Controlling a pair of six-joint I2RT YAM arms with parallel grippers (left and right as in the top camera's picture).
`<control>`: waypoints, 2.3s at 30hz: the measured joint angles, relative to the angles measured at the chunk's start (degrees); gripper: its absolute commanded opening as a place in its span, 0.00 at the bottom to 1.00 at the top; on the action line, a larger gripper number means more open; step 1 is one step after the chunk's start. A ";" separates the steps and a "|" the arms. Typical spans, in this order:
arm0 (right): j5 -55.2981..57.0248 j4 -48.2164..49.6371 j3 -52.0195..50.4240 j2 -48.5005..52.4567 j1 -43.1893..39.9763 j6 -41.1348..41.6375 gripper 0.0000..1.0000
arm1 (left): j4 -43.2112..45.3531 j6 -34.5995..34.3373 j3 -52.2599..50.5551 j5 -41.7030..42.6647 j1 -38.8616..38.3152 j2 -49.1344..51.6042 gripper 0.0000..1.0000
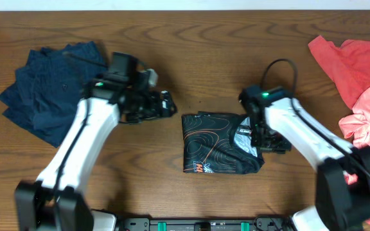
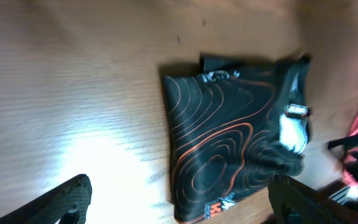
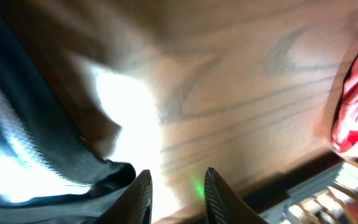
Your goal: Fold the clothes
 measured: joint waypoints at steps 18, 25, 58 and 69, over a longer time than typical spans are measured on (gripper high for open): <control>-3.15 1.18 1.49 -17.99 -6.86 -6.47 0.45 | 14.51 6.29 -0.04 16.79 -11.28 24.52 0.06; -3.34 1.11 1.49 -17.99 -6.86 -6.73 0.44 | 11.65 8.96 0.85 13.53 -11.67 25.59 0.06; -3.37 0.87 1.49 -17.99 -6.86 -9.01 0.43 | 5.20 6.21 18.86 -26.34 47.32 13.14 0.98; -5.22 6.03 1.49 -17.99 -6.86 -10.36 0.58 | 4.81 4.15 18.86 -16.96 47.52 13.14 0.98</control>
